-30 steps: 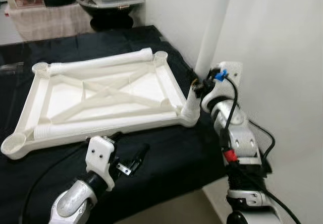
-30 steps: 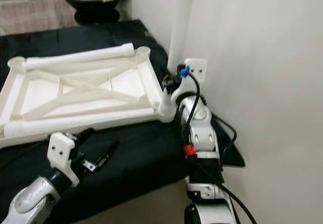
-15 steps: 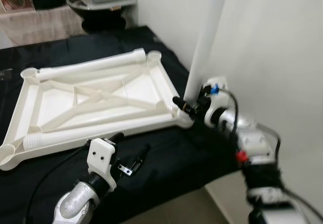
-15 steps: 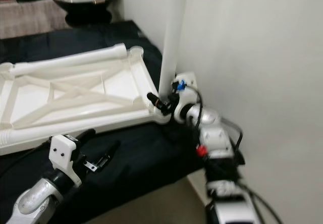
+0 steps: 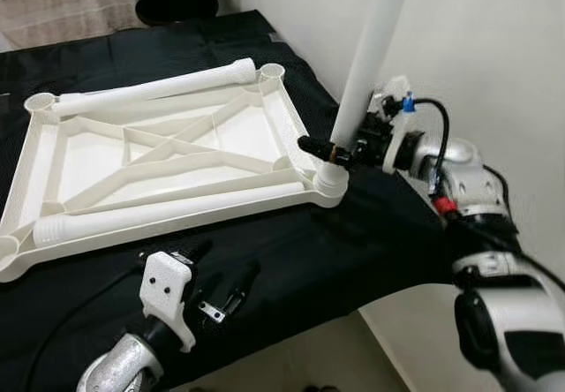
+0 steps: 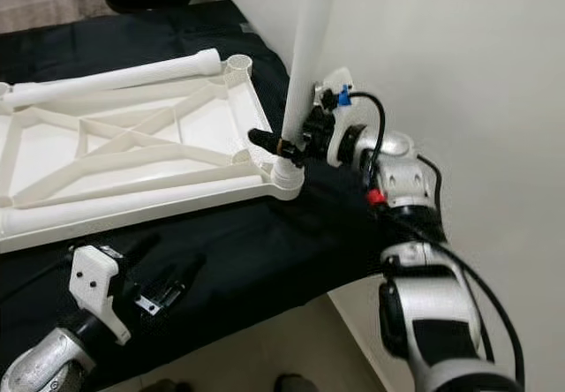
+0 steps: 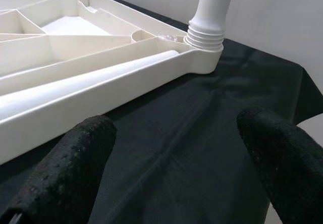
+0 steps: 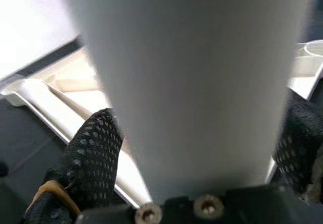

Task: Building children table

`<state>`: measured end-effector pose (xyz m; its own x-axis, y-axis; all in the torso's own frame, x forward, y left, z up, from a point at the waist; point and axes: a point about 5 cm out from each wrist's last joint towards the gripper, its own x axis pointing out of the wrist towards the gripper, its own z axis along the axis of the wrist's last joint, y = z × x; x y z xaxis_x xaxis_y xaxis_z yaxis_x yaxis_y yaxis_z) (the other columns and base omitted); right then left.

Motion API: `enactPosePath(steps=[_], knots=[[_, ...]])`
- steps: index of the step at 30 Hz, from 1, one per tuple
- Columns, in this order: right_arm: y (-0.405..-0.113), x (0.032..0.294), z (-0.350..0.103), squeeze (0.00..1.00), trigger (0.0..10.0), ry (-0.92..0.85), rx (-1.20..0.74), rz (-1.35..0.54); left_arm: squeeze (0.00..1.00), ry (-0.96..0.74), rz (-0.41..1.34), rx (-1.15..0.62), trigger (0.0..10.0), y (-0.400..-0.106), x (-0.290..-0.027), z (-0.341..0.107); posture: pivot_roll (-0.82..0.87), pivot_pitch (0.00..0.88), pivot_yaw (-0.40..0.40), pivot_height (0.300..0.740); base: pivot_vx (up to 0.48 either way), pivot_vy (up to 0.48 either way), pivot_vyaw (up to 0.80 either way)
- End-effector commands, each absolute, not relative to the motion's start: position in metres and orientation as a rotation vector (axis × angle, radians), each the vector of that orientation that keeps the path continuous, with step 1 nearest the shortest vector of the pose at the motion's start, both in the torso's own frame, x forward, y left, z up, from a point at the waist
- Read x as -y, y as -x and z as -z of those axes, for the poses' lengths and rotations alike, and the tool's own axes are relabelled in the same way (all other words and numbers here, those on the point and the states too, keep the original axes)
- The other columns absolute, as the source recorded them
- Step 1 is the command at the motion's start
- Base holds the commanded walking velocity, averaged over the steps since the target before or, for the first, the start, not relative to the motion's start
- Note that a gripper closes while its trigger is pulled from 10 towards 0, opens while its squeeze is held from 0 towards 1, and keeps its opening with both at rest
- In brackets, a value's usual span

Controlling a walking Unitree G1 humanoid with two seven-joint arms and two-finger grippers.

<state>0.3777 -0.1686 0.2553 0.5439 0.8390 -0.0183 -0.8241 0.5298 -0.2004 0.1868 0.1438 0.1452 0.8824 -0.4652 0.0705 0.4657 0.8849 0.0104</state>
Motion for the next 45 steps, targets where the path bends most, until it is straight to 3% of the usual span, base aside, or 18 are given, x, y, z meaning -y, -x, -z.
enactPosePath(steps=[1,2,3,4,14,17,19,20,21,22,23,25,26,32,33,36,37,45], knots=[[-0.378,0.172,-0.258,0.00,5.8,0.177,0.103,-1.013,0.00,0.007,0.502,0.053,10.0,-0.184,-0.143,-0.144,0.07,0.196,-0.053,0.740,0.000,0.000,0.00],[-0.378,0.173,-0.260,0.00,0.9,0.163,0.112,-1.018,0.00,0.008,0.502,0.052,10.0,-0.184,-0.143,-0.144,0.07,0.195,-0.053,0.740,0.000,0.000,0.00],[-0.378,0.173,-0.260,0.00,0.9,0.163,0.112,-1.018,0.00,0.008,0.502,0.052,10.0,-0.184,-0.143,-0.144,0.07,0.195,-0.053,0.740,0.000,0.000,0.00],[-0.379,0.176,-0.260,0.00,0.0,0.146,0.121,-1.051,0.00,0.010,0.501,0.049,10.0,-0.186,-0.143,-0.144,0.07,0.186,-0.053,0.740,0.000,0.000,0.00],[-0.368,0.175,-0.237,0.00,0.0,0.130,0.129,-1.020,0.00,0.018,0.507,0.051,10.0,-0.195,-0.142,-0.140,0.02,0.122,-0.077,0.740,0.000,0.000,0.00],[-0.353,0.153,-0.203,0.00,0.0,0.096,0.084,-0.716,0.00,0.024,0.540,0.054,10.0,-0.203,-0.138,-0.134,0.00,0.076,-0.092,0.740,0.000,0.000,0.00],[-0.349,0.148,-0.197,0.00,0.0,0.102,0.065,-0.641,0.00,0.023,0.544,0.054,10.0,-0.205,-0.138,-0.134,0.00,0.076,-0.092,0.740,0.000,0.000,0.00],[-0.346,0.145,-0.181,0.00,0.0,0.093,0.009,-0.334,0.00,0.025,0.548,0.052,10.0,-0.208,-0.138,-0.132,-0.04,0.035,-0.092,0.740,0.000,0.000,0.00],[-0.346,0.145,-0.181,0.00,0.0,0.093,0.009,-0.334,0.00,0.025,0.548,0.052,10.0,-0.208,-0.138,-0.132,-0.04,0.035,-0.092,0.740,0.000,0.000,0.00],[-0.336,0.122,-0.162,0.00,0.0,0.072,-0.040,-0.239,0.00,0.029,0.558,0.054,10.0,-0.212,-0.137,-0.130,-0.06,0.013,-0.074,0.740,0.000,0.000,0.00],[-0.334,0.099,-0.149,0.00,0.0,0.034,-0.078,-0.222,0.00,0.032,0.574,0.056,10.0,-0.216,-0.135,-0.129,-0.06,0.004,-0.064,0.740,0.000,0.000,0.00],[-0.334,0.099,-0.149,0.00,0.0,0.034,-0.078,-0.222,0.00,0.032,0.574,0.056,10.0,-0.216,-0.135,-0.129,-0.06,0.004,-0.064,0.740,0.000,0.000,0.00],[-0.335,0.083,-0.144,0.00,0.0,0.016,-0.096,-0.234,0.00,0.034,0.592,0.057,10.0,-0.218,-0.132,-0.128,-0.05,0.000,-0.070,0.740,0.000,0.000,0.00],[-0.346,0.071,-0.157,0.00,0.0,0.030,-0.084,-0.364,0.00,0.054,0.638,0.068,10.0,-0.218,-0.129,-0.128,-0.04,0.000,-0.087,0.740,0.000,0.000,0.00],[-0.343,0.071,-0.162,0.00,10.0,0.051,-0.075,-0.400,0.00,0.054,0.639,0.073,10.0,-0.217,-0.129,-0.128,-0.05,0.014,-0.086,0.740,0.000,0.000,0.00],[-0.338,0.077,-0.173,0.00,10.0,0.082,-0.033,-0.469,0.00,0.054,0.642,0.084,10.0,-0.215,-0.128,-0.130,-0.05,0.029,-0.081,0.740,0.000,0.000,0.00],[-0.338,0.082,-0.176,0.98,10.0,0.078,-0.016,-0.499,0.00,0.055,0.646,0.086,10.0,-0.214,-0.127,-0.131,-0.04,0.047,-0.079,0.740,0.000,0.000,0.00],[-0.343,0.127,-0.198,1.00,10.0,0.028,0.064,-0.859,0.00,0.067,0.668,0.094,10.0,-0.199,-0.127,-0.140,-0.02,0.142,-0.063,0.740,0.000,0.000,0.00]])
